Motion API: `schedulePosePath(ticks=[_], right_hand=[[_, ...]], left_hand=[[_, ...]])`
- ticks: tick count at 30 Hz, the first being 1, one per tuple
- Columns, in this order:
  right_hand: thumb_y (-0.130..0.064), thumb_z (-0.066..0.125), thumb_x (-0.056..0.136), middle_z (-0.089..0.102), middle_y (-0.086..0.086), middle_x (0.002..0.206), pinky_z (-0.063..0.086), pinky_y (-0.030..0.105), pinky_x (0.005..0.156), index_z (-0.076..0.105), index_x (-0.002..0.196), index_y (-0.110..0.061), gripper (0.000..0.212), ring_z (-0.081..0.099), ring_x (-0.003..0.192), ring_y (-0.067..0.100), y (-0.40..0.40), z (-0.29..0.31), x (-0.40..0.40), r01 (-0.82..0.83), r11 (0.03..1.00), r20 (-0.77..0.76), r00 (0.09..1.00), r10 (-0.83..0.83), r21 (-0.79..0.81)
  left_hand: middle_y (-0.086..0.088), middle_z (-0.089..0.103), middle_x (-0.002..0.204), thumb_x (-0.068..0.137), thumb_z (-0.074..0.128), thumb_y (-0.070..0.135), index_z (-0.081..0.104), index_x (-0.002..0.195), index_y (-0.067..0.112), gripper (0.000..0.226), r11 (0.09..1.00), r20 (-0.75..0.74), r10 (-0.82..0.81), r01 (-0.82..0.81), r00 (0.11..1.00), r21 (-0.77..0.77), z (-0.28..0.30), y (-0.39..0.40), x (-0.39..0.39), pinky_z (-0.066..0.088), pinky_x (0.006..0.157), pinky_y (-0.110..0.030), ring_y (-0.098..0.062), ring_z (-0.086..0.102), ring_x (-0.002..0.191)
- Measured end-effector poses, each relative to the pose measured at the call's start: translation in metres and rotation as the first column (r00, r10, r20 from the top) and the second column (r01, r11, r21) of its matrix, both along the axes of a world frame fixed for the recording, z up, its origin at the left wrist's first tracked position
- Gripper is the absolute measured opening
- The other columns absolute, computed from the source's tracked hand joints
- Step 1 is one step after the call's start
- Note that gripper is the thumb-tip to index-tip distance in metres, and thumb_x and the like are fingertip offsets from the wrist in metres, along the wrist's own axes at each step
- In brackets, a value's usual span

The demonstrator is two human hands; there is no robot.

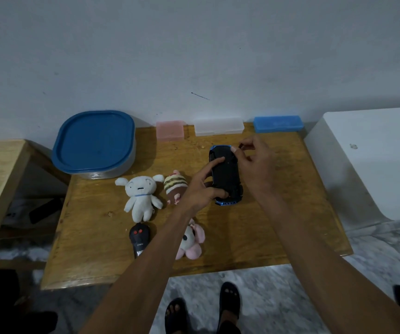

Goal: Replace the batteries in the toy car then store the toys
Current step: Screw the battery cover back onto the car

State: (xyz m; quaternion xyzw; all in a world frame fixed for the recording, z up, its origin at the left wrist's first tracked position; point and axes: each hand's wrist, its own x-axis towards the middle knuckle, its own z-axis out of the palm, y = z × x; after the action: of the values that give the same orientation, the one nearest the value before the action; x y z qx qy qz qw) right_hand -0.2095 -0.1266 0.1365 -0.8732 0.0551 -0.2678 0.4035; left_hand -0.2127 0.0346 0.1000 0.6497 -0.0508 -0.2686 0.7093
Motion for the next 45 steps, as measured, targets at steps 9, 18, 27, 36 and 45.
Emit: schedulePosePath(ticks=[9, 18, 27, 36, 45], right_hand=[[-0.022, 0.07, 0.092, 0.073, 0.001, 0.098, 0.059, 0.023, 0.07, 0.068, 0.111, -0.009, 0.023, 0.067, 0.087, 0.006, 0.0, 0.006, 0.0, 0.003, 0.999, 0.054, 0.999, -0.001, -0.05], [-0.026, 0.07, 0.093, 0.059, -0.011, 0.083, 0.054, 0.021, 0.064, 0.057, 0.113, -0.016, 0.027, 0.06, 0.074, 0.006, -0.004, 0.012, 0.001, 0.058, 0.998, -0.01, 0.998, -0.058, 0.013], [-0.019, 0.062, 0.097, 0.071, 0.0, 0.106, 0.059, 0.025, 0.077, 0.063, 0.116, -0.009, 0.021, 0.067, 0.094, 0.008, -0.008, 0.015, -0.001, -0.023, 0.999, 0.021, 0.999, 0.025, -0.049], [-0.025, 0.068, 0.094, 0.066, 0.001, 0.096, 0.053, 0.019, 0.068, 0.062, 0.115, -0.014, 0.025, 0.059, 0.082, 0.01, -0.008, 0.016, 0.002, -0.006, 1.0, 0.01, 1.0, 0.006, -0.014], [-0.021, 0.07, 0.092, 0.065, 0.0, 0.087, 0.05, 0.016, 0.064, 0.063, 0.101, -0.009, 0.017, 0.058, 0.075, 0.007, -0.01, 0.012, -0.003, -0.011, 0.999, 0.027, 1.0, 0.012, -0.038]], left_hand=[[-0.007, 0.045, 0.145, 0.072, 0.073, -0.017, 0.052, 0.141, 0.037, 0.091, 1.0, -0.004, -0.012, 0.012, 1.0, 0.018, 0.007, -0.008, 0.0, 0.061, 0.088, -0.049, -0.032, 0.059, 0.12], [-0.007, 0.047, 0.144, 0.071, 0.073, -0.017, 0.053, 0.14, 0.038, 0.09, 1.0, -0.001, -0.008, 0.008, 1.0, 0.02, 0.011, -0.01, 0.003, 0.059, 0.09, -0.053, -0.031, 0.06, 0.118], [-0.008, 0.047, 0.142, 0.071, 0.073, -0.018, 0.053, 0.14, 0.039, 0.091, 1.0, -0.011, -0.008, 0.008, 1.0, 0.012, 0.013, -0.009, 0.009, 0.06, 0.089, -0.053, -0.033, 0.06, 0.118], [-0.006, 0.049, 0.143, 0.072, 0.074, -0.015, 0.053, 0.141, 0.037, 0.09, 0.999, 0.006, -0.029, 0.029, 1.0, 0.018, 0.015, -0.011, 0.004, 0.059, 0.09, -0.053, -0.033, 0.062, 0.118], [-0.007, 0.051, 0.14, 0.072, 0.074, -0.017, 0.054, 0.14, 0.036, 0.089, 1.0, -0.015, -0.004, 0.004, 1.0, 0.007, 0.014, -0.012, 0.003, 0.06, 0.088, -0.054, -0.031, 0.063, 0.116]])
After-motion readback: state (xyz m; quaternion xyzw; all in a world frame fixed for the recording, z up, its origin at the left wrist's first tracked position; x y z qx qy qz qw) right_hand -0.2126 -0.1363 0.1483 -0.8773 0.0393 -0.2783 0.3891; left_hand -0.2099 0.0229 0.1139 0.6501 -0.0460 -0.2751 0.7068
